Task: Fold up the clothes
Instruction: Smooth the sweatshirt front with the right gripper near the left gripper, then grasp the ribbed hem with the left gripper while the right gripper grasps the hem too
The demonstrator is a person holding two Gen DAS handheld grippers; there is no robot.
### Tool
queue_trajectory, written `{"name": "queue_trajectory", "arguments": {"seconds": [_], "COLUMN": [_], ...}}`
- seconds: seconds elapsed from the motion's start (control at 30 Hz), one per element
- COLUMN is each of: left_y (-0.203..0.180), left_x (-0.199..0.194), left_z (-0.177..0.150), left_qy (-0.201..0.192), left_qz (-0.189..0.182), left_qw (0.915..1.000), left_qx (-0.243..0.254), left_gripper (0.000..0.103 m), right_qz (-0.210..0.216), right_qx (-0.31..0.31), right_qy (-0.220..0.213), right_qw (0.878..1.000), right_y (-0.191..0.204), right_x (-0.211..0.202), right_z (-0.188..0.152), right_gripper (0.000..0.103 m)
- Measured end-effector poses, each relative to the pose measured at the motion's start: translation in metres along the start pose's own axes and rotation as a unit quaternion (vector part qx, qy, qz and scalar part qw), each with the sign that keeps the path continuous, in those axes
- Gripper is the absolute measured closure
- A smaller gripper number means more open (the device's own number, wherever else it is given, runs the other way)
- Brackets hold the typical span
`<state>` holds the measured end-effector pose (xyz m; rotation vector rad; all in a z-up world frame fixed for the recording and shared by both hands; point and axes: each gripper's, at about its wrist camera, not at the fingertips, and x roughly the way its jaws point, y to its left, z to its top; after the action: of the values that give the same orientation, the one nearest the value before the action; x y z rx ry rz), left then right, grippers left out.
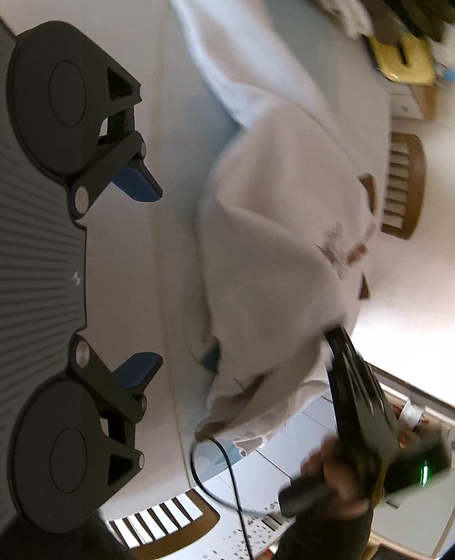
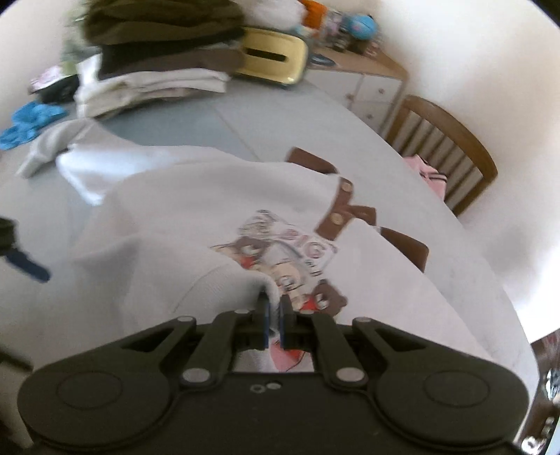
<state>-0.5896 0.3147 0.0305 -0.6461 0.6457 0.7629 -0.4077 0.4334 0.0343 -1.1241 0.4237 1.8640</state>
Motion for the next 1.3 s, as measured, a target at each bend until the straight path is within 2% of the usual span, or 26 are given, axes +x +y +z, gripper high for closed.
{"name": "queue_trajectory", "arguments": {"seconds": [0.2, 0.27, 0.4, 0.53, 0.7, 0.87, 0.93, 1.03, 1.2, 1.3], "left_y": [-0.038, -0.047, -0.053, -0.051, -0.041, -0.038, -0.039, -0.044, -0.049, -0.044], "left_x": [0.020, 0.030, 0.053, 0.081, 0.104, 0.097, 0.091, 0.101, 0.129, 0.133], "left_z": [0.039, 0.051, 0.070, 0.079, 0.075, 0.081, 0.087, 0.095, 0.103, 0.099], "left_qy": [-0.026, -0.030, -0.028, -0.004, 0.028, 0.020, 0.009, 0.023, 0.051, 0.054], "left_qz": [0.005, 0.009, 0.007, 0.007, 0.006, -0.001, -0.004, 0.020, 0.063, 0.070], "left_qw": [0.9984, 0.9978, 0.9981, 0.9980, 0.9977, 0.9990, 0.9995, 0.9990, 0.9959, 0.9952], "left_qx": [0.051, 0.058, 0.054, 0.063, 0.062, 0.039, 0.029, 0.032, 0.039, 0.042], "left_gripper": [0.010, 0.010, 0.010, 0.010, 0.010, 0.010, 0.010, 0.010, 0.009, 0.008], "right_qz": [0.031, 0.044, 0.064, 0.077, 0.047, 0.026, 0.026, 0.018, -0.032, -0.057], "right_qx": [0.057, 0.065, 0.066, 0.077, 0.075, 0.068, 0.067, 0.071, 0.075, 0.057], "right_qy": [0.046, 0.055, 0.051, 0.023, -0.012, -0.015, -0.006, 0.012, 0.007, 0.002], "right_qw": [0.997, 0.995, 0.994, 0.994, 0.996, 0.997, 0.997, 0.997, 0.997, 0.997], "right_y": [-0.022, -0.024, -0.026, -0.035, -0.024, 0.008, 0.027, 0.042, 0.056, 0.066], "right_x": [0.060, 0.067, 0.054, 0.012, -0.053, -0.084, -0.085, -0.074, -0.057, -0.044], "right_z": [-0.010, -0.015, -0.023, -0.040, -0.082, -0.122, -0.135, -0.148, -0.156, -0.159], "right_gripper": [0.000, 0.000, 0.000, 0.000, 0.000, 0.000, 0.000, 0.000, 0.000, 0.000]}}
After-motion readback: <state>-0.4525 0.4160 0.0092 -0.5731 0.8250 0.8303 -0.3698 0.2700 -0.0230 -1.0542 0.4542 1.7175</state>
